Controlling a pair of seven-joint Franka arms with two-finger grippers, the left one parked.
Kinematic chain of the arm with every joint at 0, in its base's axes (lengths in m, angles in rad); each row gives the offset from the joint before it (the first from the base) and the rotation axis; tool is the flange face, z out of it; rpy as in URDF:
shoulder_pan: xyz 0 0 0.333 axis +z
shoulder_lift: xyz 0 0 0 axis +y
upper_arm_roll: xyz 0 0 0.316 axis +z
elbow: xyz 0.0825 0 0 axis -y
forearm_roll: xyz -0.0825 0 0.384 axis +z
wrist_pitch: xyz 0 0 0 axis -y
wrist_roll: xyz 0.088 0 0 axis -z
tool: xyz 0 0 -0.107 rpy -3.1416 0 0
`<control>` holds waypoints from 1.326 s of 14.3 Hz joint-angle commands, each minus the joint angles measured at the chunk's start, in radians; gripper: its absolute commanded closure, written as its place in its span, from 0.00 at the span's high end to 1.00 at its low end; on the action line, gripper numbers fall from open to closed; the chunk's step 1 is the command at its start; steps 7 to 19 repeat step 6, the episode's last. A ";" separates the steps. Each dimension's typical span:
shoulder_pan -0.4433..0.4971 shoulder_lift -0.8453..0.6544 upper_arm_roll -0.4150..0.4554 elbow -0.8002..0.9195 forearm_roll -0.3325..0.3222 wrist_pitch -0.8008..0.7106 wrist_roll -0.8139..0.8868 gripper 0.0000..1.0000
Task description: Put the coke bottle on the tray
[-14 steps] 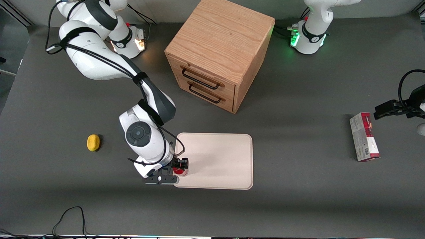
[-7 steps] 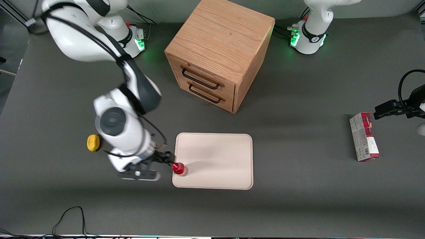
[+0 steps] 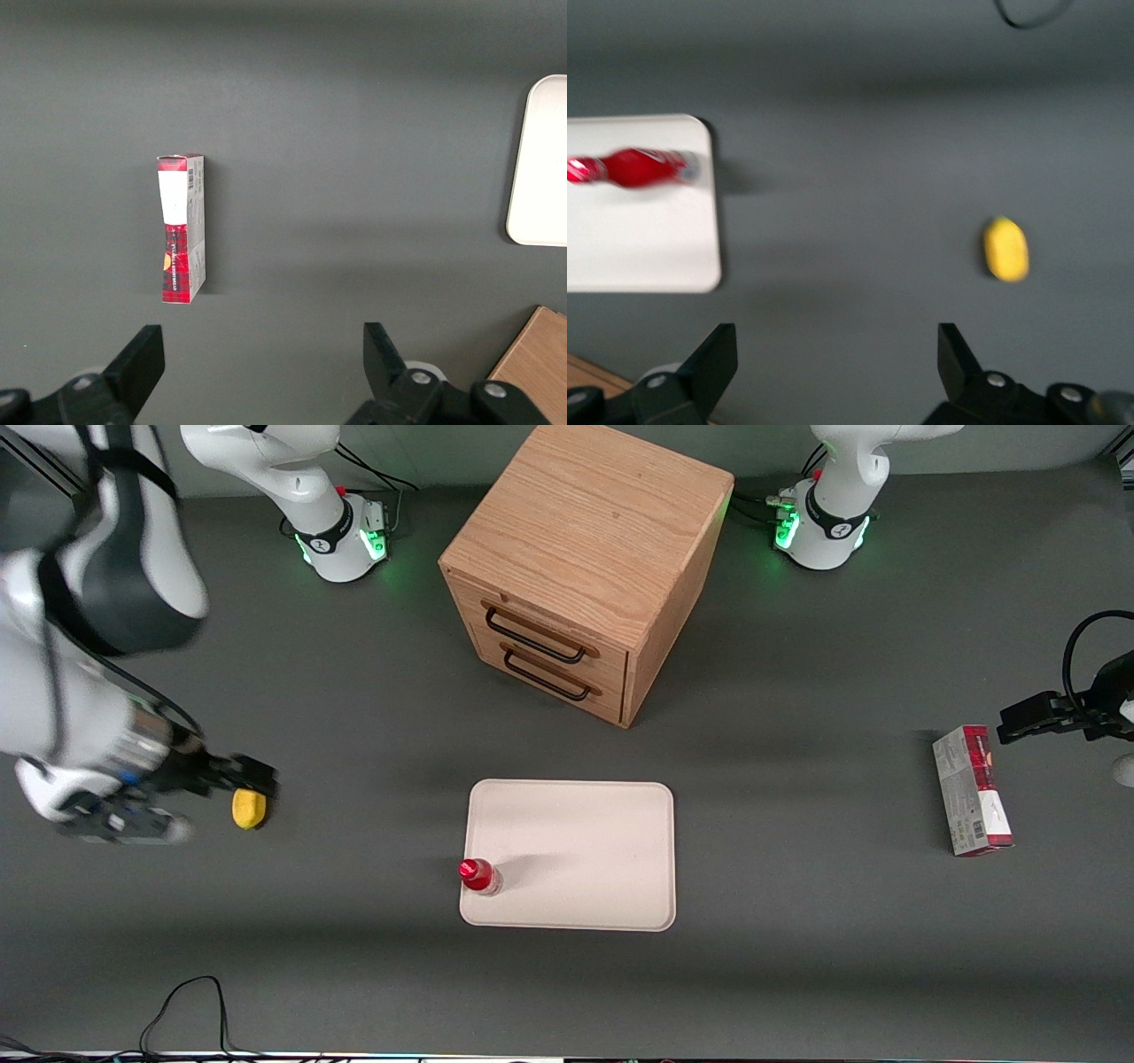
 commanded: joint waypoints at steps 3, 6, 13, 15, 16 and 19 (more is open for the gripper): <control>-0.043 -0.253 -0.008 -0.266 0.010 0.030 -0.017 1.00; -0.043 -0.263 -0.008 -0.263 -0.036 0.029 -0.014 1.00; -0.043 -0.263 -0.008 -0.263 -0.036 0.029 -0.014 1.00; -0.043 -0.263 -0.008 -0.263 -0.036 0.029 -0.014 1.00; -0.043 -0.263 -0.008 -0.263 -0.036 0.029 -0.014 1.00; -0.043 -0.263 -0.008 -0.263 -0.036 0.029 -0.014 1.00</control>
